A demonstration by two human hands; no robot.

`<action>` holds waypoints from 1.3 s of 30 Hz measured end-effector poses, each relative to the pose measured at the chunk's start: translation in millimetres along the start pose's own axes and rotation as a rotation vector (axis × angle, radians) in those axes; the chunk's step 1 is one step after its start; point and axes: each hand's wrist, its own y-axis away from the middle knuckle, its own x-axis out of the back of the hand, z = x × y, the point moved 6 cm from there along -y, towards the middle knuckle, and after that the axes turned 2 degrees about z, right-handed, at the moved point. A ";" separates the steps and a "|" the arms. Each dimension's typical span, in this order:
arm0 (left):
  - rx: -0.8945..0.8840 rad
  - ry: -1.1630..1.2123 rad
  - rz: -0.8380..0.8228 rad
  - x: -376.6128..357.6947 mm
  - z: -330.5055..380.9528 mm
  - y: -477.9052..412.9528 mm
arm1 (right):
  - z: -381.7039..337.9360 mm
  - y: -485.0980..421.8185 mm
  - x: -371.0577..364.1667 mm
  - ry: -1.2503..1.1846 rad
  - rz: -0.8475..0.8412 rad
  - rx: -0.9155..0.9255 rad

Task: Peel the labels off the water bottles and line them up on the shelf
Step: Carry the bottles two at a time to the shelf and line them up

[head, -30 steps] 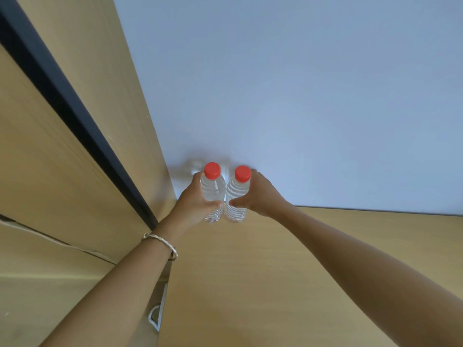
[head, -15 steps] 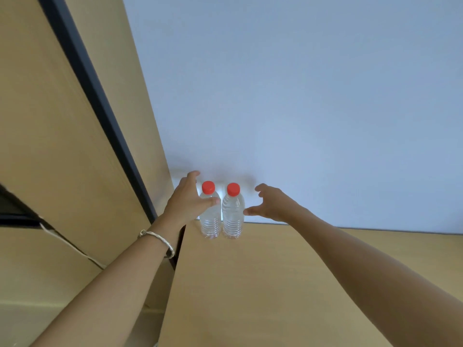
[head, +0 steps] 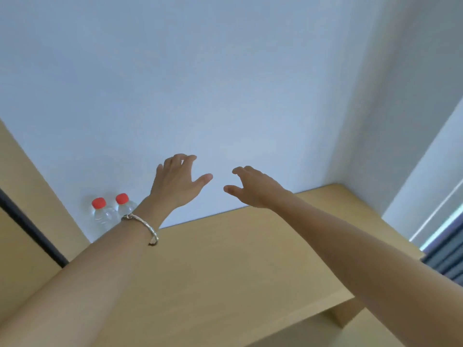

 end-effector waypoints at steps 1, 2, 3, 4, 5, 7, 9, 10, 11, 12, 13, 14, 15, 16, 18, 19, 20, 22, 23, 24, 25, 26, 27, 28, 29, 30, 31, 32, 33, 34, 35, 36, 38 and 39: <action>-0.042 0.013 -0.008 -1.5 29.0 4.8 | 22.5 18.6 12.9 0.012 0.022 -0.040; -0.084 0.027 -0.021 -3.9 58.1 9.8 | 44.9 38.4 26.0 0.023 0.044 -0.080; -0.129 0.038 -0.035 -6.8 87.7 15.2 | 66.7 58.8 39.2 0.035 0.067 -0.119; -0.176 0.047 -0.050 -10.3 117.1 20.7 | 88.1 79.4 51.8 0.047 0.088 -0.160; -0.226 0.054 -0.063 -14.5 146.8 26.0 | 109.3 100.2 64.5 0.054 0.107 -0.202; -0.328 0.075 -0.091 -22.4 205.9 37.5 | 151.0 142.5 90.7 0.057 0.148 -0.300; -0.431 0.089 -0.124 -31.0 263.1 51.0 | 190.8 186.5 117.1 0.062 0.195 -0.404; -0.481 0.088 -0.140 -35.5 290.0 57.6 | 209.4 208.3 129.1 0.068 0.221 -0.448; -0.530 0.086 -0.153 -40.1 315.3 64.3 | 226.8 229.9 139.7 0.075 0.246 -0.489; -0.576 0.085 -0.163 -44.6 338.3 71.1 | 242.6 251.5 148.1 0.081 0.267 -0.531; -0.618 0.084 -0.175 -50.1 360.1 78.6 | 258.2 273.3 154.3 0.081 0.283 -0.579; -0.656 0.082 -0.191 -56.3 379.6 86.6 | 272.5 294.4 157.6 0.078 0.291 -0.628; -0.694 0.077 -0.211 -63.2 396.9 94.6 | 286.2 313.9 158.5 0.074 0.292 -0.678; -0.731 0.068 -0.232 -71.4 412.4 102.0 | 298.7 331.6 157.6 0.071 0.289 -0.724; -0.790 0.054 -0.278 -90.7 438.1 114.1 | 321.0 361.0 153.1 0.064 0.278 -0.807; -0.811 0.053 -0.303 -100.3 448.6 119.2 | 330.0 373.2 149.5 0.057 0.268 -0.842; -0.827 0.054 -0.327 -109.4 457.9 123.7 | 337.3 383.7 145.8 0.051 0.257 -0.872; -0.861 0.053 -0.361 -124.5 475.7 130.0 | 349.8 400.5 138.4 0.047 0.230 -0.926; -0.878 0.048 -0.375 -129.8 483.7 131.6 | 354.5 406.7 135.6 0.050 0.221 -0.948; -0.898 0.045 -0.389 -134.0 491.4 132.3 | 358.1 411.3 133.8 0.054 0.216 -0.967; -0.919 0.047 -0.400 -137.6 498.6 131.4 | 360.9 414.6 133.4 0.058 0.215 -0.983; -0.942 0.058 -0.408 -140.7 506.7 128.7 | 363.1 417.0 134.4 0.064 0.218 -0.996; -0.961 0.071 -0.413 -143.6 515.0 124.5 | 365.4 419.2 136.6 0.070 0.218 -1.010; -0.972 0.088 -0.418 -145.9 523.0 119.5 | 366.9 420.5 139.5 0.082 0.215 -1.019; -0.976 0.111 -0.429 -148.6 530.2 114.4 | 369.0 421.7 142.3 0.097 0.206 -1.030; -0.979 0.144 -0.444 -150.6 537.1 110.2 | 371.1 422.5 145.4 0.115 0.200 -1.039; -0.981 0.179 -0.460 -153.0 543.2 106.6 | 373.3 423.3 148.0 0.124 0.192 -1.052; -0.988 0.210 -0.471 -155.3 548.9 104.2 | 375.7 423.8 149.9 0.132 0.188 -1.064; -0.997 0.233 -0.485 -159.0 554.2 102.0 | 378.0 424.4 150.8 0.137 0.183 -1.081; -1.008 0.252 -0.504 -163.8 559.6 100.4 | 380.5 425.0 150.6 0.142 0.182 -1.099; -1.017 0.266 -0.528 -169.7 565.2 99.4 | 382.7 426.1 149.1 0.145 0.180 -1.120; -1.026 0.279 -0.552 -175.9 571.4 99.4 | 384.7 427.9 146.2 0.143 0.177 -1.141; -1.052 0.295 -0.591 -188.7 585.8 103.9 | 387.5 434.6 136.0 0.123 0.158 -1.186; -1.068 0.295 -0.609 -195.0 593.5 108.6 | 388.7 440.3 129.4 0.111 0.142 -1.208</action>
